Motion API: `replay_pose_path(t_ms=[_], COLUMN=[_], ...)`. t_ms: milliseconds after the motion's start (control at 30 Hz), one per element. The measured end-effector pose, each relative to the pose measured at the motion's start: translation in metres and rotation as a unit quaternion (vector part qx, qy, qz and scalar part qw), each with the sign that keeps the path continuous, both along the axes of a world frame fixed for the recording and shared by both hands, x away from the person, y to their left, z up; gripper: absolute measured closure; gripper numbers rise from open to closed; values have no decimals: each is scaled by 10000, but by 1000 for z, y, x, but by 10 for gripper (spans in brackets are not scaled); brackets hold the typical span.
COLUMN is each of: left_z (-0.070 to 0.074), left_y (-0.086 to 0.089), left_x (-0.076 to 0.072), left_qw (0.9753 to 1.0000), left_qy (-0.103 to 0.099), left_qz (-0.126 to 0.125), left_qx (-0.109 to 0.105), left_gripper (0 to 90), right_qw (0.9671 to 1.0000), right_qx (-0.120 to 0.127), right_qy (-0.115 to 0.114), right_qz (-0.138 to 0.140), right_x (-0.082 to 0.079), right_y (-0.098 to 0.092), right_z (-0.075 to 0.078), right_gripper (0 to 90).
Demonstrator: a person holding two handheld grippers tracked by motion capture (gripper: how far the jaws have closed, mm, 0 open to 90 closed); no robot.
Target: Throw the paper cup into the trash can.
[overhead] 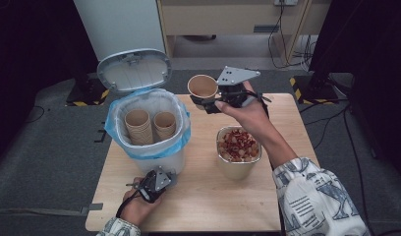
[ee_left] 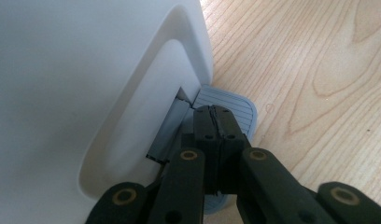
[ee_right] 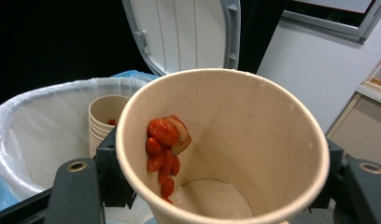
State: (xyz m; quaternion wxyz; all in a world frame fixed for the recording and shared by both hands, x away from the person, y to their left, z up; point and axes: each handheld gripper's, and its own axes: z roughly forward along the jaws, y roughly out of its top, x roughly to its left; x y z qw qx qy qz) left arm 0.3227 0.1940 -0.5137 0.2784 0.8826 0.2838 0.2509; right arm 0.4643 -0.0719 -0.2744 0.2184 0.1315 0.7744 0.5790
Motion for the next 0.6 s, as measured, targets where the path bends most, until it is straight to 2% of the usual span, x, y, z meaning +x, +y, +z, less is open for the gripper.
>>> replay_pose_path(t_ms=[600], left_z=[0], left_y=[0], left_x=[0], left_qw=[10000], left_qy=[2], left_qz=[2], left_qx=[-7], left_gripper=[889], right_qw=[9996], right_qx=[184], right_qy=[150], right_qz=[126], right_x=[3], right_y=[22], right_z=[8], right_gripper=[300])
